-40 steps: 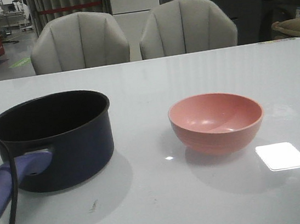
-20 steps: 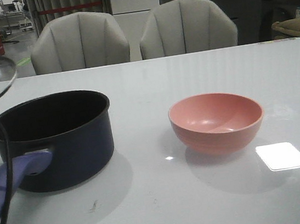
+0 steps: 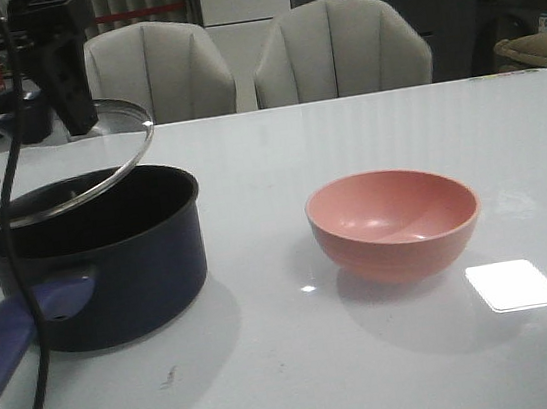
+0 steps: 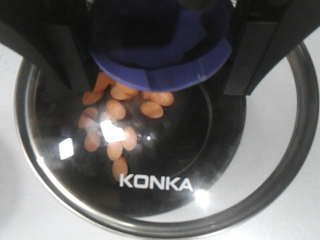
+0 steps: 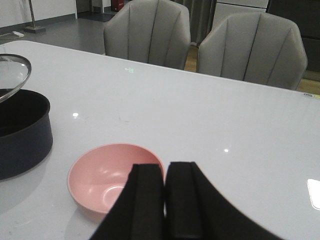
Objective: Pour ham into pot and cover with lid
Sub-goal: 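Lift the glass lid from the table with the left gripper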
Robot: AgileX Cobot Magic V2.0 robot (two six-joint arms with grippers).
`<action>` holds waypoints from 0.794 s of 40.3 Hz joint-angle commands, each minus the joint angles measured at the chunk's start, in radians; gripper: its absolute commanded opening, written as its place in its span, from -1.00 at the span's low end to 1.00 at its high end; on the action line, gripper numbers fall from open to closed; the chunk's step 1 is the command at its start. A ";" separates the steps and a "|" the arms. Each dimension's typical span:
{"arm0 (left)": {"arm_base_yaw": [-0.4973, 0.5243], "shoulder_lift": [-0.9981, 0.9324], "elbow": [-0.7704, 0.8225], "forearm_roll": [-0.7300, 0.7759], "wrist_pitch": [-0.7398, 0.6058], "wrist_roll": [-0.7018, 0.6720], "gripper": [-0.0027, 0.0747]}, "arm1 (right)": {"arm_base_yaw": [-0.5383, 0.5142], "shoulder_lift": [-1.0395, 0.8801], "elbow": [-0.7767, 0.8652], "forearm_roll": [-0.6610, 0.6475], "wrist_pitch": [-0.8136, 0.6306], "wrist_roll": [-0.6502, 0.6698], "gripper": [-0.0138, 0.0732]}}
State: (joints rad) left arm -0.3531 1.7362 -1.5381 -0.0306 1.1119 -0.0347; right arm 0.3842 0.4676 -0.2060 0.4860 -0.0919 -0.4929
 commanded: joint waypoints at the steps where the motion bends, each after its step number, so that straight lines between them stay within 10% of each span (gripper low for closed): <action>1: -0.012 -0.058 -0.037 -0.005 -0.015 0.000 -0.26 | 0.001 0.003 -0.027 0.003 -0.068 -0.006 -0.32; 32: -0.017 -0.019 -0.039 -0.075 -0.033 0.000 -0.25 | 0.001 0.003 -0.027 0.003 -0.068 -0.006 -0.32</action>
State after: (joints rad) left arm -0.3613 1.7706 -1.5404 -0.0925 1.1280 -0.0347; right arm 0.3842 0.4676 -0.2060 0.4860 -0.0919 -0.4929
